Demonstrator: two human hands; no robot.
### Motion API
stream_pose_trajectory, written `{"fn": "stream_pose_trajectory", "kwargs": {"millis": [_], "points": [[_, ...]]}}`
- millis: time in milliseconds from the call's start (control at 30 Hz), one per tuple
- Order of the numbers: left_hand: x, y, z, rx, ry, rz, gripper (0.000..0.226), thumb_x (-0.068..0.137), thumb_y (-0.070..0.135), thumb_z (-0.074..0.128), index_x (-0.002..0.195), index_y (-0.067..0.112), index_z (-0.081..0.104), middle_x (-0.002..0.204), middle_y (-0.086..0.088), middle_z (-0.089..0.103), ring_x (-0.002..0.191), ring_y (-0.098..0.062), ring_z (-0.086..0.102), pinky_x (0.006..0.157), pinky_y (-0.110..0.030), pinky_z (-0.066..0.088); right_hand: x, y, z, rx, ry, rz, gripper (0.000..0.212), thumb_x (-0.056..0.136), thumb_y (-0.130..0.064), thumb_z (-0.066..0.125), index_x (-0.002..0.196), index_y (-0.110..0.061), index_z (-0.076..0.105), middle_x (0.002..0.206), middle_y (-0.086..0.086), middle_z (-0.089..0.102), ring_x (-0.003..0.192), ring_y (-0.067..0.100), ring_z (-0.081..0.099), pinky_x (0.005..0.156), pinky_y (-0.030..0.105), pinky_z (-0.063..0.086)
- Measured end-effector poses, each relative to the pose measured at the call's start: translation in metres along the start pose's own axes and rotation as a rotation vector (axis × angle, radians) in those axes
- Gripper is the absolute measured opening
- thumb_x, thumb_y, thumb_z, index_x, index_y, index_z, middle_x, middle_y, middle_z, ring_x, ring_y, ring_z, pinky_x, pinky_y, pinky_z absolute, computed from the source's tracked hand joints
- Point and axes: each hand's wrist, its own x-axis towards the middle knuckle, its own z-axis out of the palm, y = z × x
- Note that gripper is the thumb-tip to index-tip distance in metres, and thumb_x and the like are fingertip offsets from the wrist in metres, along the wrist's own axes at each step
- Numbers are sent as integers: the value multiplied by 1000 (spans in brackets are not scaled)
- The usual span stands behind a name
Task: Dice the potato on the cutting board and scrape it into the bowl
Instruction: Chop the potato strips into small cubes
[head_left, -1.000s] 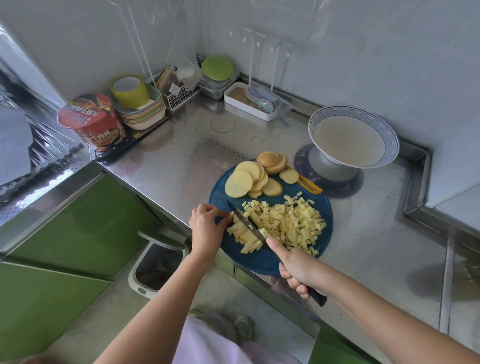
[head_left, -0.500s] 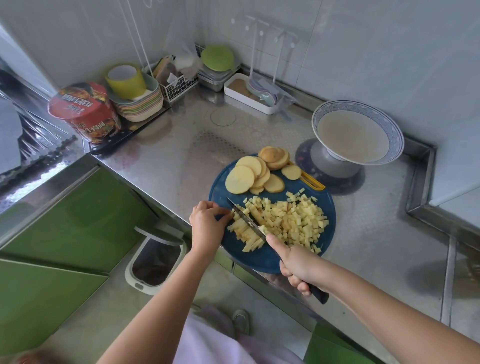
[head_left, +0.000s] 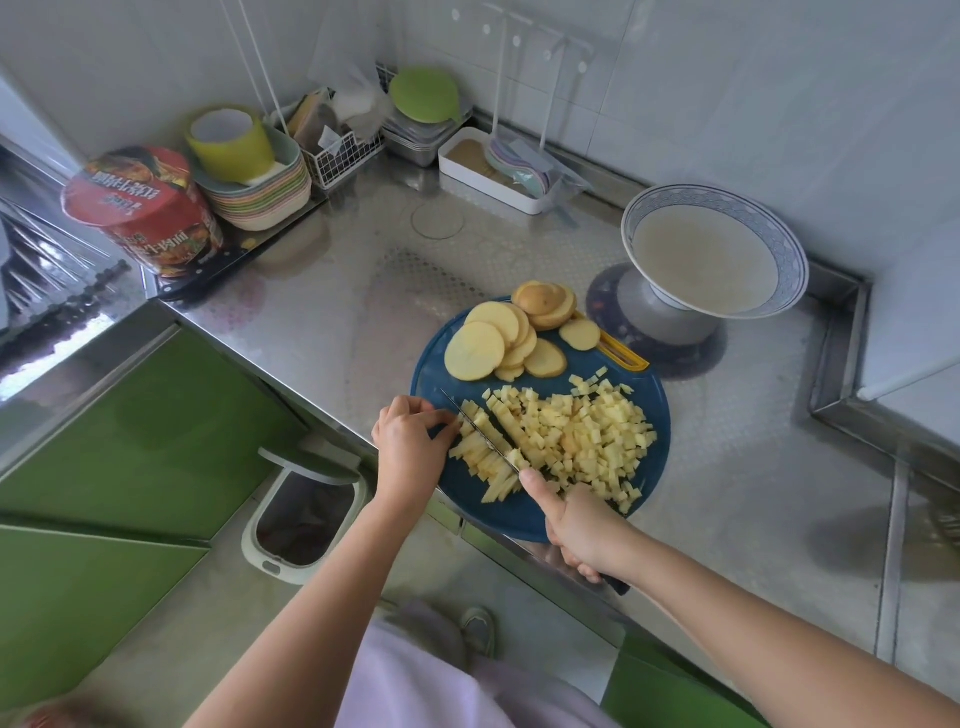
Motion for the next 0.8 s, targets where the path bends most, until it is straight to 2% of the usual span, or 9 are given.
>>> {"fn": "stream_pose_trajectory", "kwargs": {"millis": [167, 333, 467, 800], "points": [[-1, 0, -1, 19, -11, 11, 17, 84, 19, 71, 100, 15, 76, 98, 5, 48, 99, -14, 39, 99, -50, 38, 3, -2, 5, 7, 15, -31, 73, 73, -87, 18, 63, -17, 33, 43, -2, 34, 31, 13, 30, 40, 25, 30], [-6, 3, -2, -8, -9, 27, 15, 86, 22, 69, 99, 20, 76, 96, 7, 47, 101, -15, 40, 98, -49, 39, 3, 4, -18, 287, -144, -33, 71, 81, -83, 30, 54, -18, 32, 45, 0, 25, 37, 15, 22, 40, 23, 25], [-7, 3, -6, -7, -34, 21, 14, 88, 23, 67, 99, 22, 75, 101, 7, 50, 104, -15, 41, 97, -45, 42, 3, 7, -25, 384, -227, -62, 70, 86, -79, 33, 53, -17, 36, 47, 2, 26, 37, 15, 23, 40, 23, 24], [-4, 1, -15, -71, -68, 3, 11, 90, 25, 65, 94, 20, 73, 103, 10, 54, 107, -15, 49, 93, -33, 43, -21, 3, -18, 393, -178, -155, 69, 82, -78, 35, 54, -15, 37, 47, 4, 29, 36, 15, 26, 38, 22, 26]]}}
